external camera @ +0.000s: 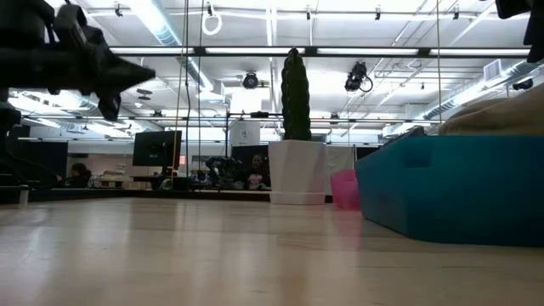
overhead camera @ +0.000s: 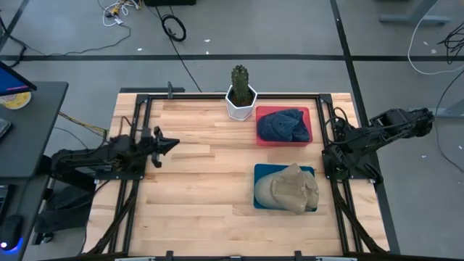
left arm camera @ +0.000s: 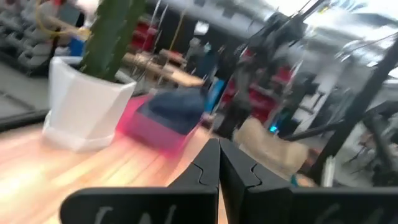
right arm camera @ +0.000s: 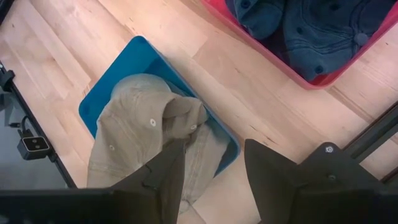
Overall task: Pick & Place hat
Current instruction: Return to Home Position
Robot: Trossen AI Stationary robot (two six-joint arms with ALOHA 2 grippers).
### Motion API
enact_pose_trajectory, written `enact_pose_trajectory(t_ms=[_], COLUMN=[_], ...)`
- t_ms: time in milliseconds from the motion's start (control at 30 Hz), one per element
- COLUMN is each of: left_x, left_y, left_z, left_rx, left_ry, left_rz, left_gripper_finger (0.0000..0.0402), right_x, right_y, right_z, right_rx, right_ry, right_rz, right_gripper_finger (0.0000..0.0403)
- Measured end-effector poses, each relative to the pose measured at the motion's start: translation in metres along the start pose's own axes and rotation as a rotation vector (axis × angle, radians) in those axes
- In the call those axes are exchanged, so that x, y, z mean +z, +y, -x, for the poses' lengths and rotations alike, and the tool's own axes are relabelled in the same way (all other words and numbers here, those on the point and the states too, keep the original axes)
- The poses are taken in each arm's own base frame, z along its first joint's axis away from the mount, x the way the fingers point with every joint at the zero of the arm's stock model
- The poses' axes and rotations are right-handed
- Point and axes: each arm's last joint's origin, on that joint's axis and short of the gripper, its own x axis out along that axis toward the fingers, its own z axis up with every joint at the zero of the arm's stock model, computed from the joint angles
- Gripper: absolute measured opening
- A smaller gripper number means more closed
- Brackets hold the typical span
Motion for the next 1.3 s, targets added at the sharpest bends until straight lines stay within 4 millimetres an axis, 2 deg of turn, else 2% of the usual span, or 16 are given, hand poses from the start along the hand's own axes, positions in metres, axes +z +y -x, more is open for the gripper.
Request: enact_pose_trajectory(t_ms=[367,467,533,667,700,900,1100,1300], left_x=[-0.007,-0.007,-0.007,-0.007,-0.007,-0.007,-0.007,-0.006], left_y=[0.004,0.004,0.003,0.003,0.003,0.003,0.003,0.003], left_z=[0.000,0.000,0.000,-0.001,-0.001,-0.001,-0.001,-0.001], left_rx=[0.061,0.049,0.033,0.029,0.029,0.028,0.026,0.025], left_ry=[0.059,0.071,0.079,0.072,0.072,0.070,0.068,0.067], left_rz=[-0.014,-0.015,-0.013,-0.012,-0.012,-0.012,-0.012,-0.012], left_gripper_finger=[0.0002,0.0002,0.0002,0.0002,0.0002,0.0002,0.0003,0.0003], right_x=[0.000,-0.001,-0.002,-0.003,-0.003,-0.005,-0.008,-0.017], right_y=[0.000,0.001,0.001,-0.002,-0.004,-0.023,-0.040,-0.054], right_z=[0.000,0.000,0.000,0.003,0.004,0.016,0.028,0.011], right_rx=[0.002,0.021,0.034,0.060,0.066,0.099,0.247,0.345], right_ry=[0.003,0.043,0.067,0.073,0.061,-0.085,-0.232,-0.323], right_rz=[-0.003,0.014,0.029,0.072,0.084,0.097,0.096,0.131], right_gripper_finger=[0.0169,0.0157,0.0129,0.0028,0.0015,0.0005,0.0002,0.0001])
